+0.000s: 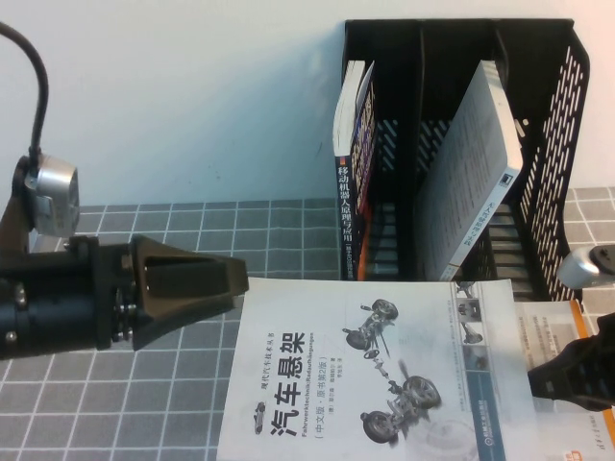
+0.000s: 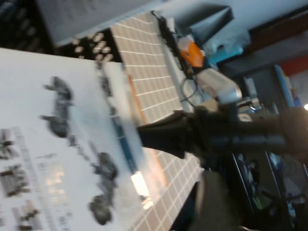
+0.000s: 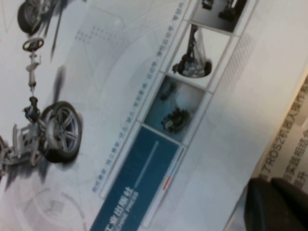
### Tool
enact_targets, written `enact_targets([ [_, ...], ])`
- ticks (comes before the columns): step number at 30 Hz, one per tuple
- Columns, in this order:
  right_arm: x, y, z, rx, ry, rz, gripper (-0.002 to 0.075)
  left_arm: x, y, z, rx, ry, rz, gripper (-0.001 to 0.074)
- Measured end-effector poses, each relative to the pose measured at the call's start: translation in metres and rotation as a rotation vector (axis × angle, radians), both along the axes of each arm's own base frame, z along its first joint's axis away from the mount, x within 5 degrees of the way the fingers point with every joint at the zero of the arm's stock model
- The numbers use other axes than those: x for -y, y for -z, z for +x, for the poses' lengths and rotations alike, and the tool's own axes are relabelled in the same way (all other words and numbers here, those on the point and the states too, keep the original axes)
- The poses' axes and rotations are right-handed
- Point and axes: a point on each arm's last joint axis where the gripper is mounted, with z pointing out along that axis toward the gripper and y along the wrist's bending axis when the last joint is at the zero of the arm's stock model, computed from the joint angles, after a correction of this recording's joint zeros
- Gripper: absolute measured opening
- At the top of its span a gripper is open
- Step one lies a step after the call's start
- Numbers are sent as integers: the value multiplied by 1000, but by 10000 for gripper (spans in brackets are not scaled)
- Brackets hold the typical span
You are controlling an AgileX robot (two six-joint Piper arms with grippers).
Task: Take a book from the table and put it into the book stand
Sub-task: Push book with right arm
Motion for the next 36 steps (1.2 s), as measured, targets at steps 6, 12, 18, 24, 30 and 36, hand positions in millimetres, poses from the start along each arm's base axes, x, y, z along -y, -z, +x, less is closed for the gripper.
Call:
enact_targets([
  [6, 0, 0, 0, 7, -8, -2, -3, -17, 37, 25, -132, -13, 84, 527],
  [12, 0, 0, 0, 9, -12, -3, -3, -19, 70, 41, -243, 9, 99, 545],
  [18, 0, 0, 0, 11, -14, -4, -3, -20, 99, 53, -340, 23, 98, 548],
  [24, 0, 0, 0, 12, -16, -5, -3, -21, 134, 63, -435, 30, 91, 549],
  [30, 0, 0, 0, 11, -15, -3, -3, -22, 159, 76, -502, -20, 30, 549],
  [36, -2, 0, 2, 26, -15, 20, -3, -14, 162, 79, -500, -32, 0, 549],
])
